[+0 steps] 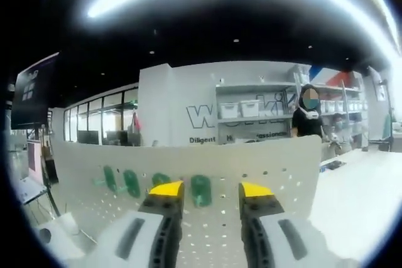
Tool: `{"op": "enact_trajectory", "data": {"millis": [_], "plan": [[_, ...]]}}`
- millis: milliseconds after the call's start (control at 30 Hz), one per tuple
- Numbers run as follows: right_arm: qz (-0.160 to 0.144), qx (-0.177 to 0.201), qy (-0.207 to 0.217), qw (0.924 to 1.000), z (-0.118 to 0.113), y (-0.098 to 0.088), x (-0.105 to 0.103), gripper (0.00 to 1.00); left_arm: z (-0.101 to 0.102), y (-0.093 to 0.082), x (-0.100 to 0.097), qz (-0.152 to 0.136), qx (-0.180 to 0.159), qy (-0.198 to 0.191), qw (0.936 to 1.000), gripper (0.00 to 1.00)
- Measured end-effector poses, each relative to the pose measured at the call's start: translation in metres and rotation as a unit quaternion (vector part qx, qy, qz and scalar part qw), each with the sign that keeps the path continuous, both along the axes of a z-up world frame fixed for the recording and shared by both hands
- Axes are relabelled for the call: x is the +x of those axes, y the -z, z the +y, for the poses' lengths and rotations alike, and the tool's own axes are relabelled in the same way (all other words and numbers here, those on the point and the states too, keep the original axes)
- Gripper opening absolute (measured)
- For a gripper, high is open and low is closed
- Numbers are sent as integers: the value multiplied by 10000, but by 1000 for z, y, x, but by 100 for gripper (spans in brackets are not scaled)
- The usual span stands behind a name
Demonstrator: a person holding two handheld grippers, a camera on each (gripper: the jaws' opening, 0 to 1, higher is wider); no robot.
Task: Insert the hook assembly into the mounting plate slot until the hook locks in place.
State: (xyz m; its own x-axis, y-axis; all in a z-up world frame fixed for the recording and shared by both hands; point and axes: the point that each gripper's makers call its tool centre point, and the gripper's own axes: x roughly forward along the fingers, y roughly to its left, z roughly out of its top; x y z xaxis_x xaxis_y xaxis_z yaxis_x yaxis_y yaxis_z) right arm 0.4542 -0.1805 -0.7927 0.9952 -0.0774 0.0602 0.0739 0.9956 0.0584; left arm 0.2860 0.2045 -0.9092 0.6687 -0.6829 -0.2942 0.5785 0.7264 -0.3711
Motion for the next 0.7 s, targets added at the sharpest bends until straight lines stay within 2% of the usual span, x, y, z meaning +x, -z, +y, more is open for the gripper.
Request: {"op": "enact_trajectory", "data": {"millis": [333, 500, 600, 700], "plan": [[180, 5, 82, 9998, 1, 11, -41, 42, 5, -2, -11, -75, 133, -14, 9999, 100], [234, 43, -36, 9997, 15, 18, -55, 51, 10, -2, -13, -74, 131, -62, 9999, 100], [380, 154, -105, 9991, 26, 29, -66, 61, 11, -1, -14, -92, 180, -69, 9998, 100], [542, 139, -299, 9980, 41, 42, -77, 62, 13, -1, -15, -99, 198, -74, 9997, 100]]}}
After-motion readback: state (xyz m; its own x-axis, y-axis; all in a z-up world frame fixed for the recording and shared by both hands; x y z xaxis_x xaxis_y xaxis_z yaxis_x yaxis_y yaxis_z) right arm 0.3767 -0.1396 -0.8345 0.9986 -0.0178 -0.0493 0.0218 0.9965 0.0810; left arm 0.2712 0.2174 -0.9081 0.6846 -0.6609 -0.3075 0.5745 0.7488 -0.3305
